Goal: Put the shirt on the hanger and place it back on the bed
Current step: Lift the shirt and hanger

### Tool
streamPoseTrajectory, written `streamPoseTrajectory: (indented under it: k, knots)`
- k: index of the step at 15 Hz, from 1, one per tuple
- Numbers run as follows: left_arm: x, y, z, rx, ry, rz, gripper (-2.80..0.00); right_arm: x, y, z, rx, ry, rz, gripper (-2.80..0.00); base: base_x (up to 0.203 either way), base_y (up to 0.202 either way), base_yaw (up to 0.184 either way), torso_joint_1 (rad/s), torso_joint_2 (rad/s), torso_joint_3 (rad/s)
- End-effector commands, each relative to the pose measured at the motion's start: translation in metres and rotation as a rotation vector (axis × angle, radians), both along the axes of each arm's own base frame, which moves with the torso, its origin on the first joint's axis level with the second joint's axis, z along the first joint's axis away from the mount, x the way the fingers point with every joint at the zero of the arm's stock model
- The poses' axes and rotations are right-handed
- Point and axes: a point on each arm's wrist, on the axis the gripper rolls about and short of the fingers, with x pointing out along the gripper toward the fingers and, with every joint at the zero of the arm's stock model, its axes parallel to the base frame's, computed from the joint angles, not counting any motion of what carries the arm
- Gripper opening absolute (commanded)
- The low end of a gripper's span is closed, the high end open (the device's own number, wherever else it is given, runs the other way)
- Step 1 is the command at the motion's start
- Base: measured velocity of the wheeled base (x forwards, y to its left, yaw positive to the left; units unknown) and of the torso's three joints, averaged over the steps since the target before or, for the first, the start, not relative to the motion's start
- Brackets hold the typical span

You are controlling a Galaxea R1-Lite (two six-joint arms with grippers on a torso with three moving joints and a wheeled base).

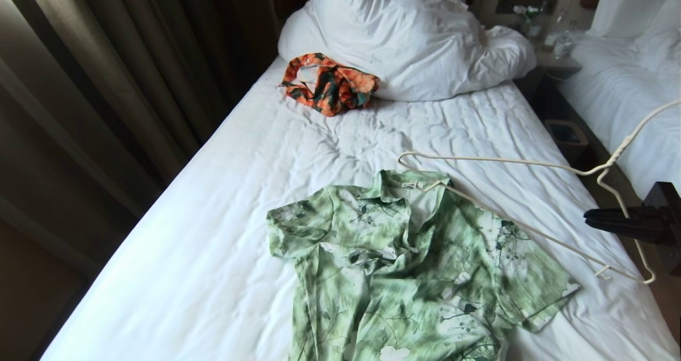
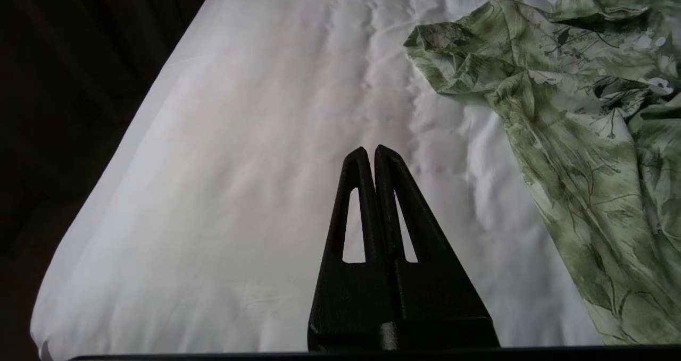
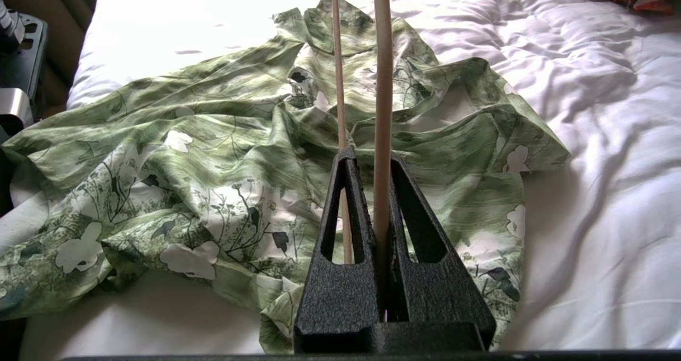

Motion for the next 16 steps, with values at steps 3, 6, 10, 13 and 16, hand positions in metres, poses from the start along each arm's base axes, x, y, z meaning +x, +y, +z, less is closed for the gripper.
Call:
streamPoseTrajectory:
  k: [3,6,10,13,16]
  knots:
    - [0.004,-0.002,0.045,0.004,0.006,-0.084,-2.80,0.007,-0.003,0.000,0.001,-0.011,0.003,-2.80,0.000,0.000,0.000,0.000,0.00,0.000]
    - [0.040,-0.004,0.063,-0.023,0.222,-0.210,-2.80,0.016,-0.007,0.002,-0.003,-0.020,0.001,-2.80,0.000,0.000,0.000,0.000,0.00,0.000]
    - [0.118,-0.011,0.064,-0.094,0.482,-0.272,-2.80,0.023,-0.010,0.008,-0.010,-0.047,0.002,-2.80,0.000,0.000,0.000,0.000,0.00,0.000]
    - [0.188,-0.016,0.048,-0.122,0.591,-0.281,-2.80,0.028,-0.012,0.006,-0.005,-0.043,0.005,-2.80,0.000,0.000,0.000,0.000,0.00,0.000]
    - [0.264,-0.025,0.030,-0.139,0.629,-0.301,-2.80,0.036,-0.017,-0.002,0.002,-0.025,0.000,-2.80,0.000,0.000,0.000,0.000,0.00,0.000]
